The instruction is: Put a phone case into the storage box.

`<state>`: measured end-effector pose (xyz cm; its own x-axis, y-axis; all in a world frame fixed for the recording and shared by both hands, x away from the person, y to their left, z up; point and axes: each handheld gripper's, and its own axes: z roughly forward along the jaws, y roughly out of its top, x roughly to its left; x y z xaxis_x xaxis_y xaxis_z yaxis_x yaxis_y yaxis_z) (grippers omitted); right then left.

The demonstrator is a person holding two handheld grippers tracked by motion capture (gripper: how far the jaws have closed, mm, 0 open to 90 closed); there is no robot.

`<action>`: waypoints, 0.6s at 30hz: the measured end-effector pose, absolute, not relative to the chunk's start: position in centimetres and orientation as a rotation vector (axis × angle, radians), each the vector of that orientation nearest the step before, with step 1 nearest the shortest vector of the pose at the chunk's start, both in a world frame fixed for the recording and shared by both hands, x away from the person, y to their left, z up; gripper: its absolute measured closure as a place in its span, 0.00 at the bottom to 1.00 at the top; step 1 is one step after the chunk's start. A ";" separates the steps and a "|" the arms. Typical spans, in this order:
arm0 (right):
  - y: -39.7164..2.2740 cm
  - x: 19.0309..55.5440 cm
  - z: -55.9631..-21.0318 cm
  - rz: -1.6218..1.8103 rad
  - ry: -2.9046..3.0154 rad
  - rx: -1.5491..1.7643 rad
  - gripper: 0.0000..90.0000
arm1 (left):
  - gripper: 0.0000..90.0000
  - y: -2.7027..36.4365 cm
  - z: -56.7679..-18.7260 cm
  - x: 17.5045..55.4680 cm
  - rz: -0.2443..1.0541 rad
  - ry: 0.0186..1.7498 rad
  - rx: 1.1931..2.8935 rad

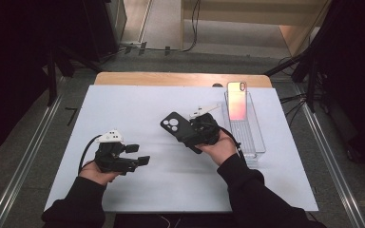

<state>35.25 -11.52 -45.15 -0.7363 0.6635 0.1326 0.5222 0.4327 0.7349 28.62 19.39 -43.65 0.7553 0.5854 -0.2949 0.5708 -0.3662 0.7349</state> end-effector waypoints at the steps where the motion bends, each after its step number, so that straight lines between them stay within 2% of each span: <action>1: -11.6 35.0 -44.9 1.197 2.502 1.054 0.14 | 0.34 19.3 -43.6 28.6 0.018 0.873 2.046; 9: -12.6 33.4 -43.6 1.232 2.502 1.061 0.14 | 0.31 19.0 -43.2 28.7 -0.007 0.864 2.025; 10: -12.7 33.2 -43.6 1.234 2.504 1.065 0.14 | 0.28 18.9 -43.2 28.7 -0.016 0.861 2.021; 18: -13.9 31.7 -43.7 1.250 2.484 1.117 0.14 | 0.28 18.1 -42.4 29.2 -0.037 0.901 1.984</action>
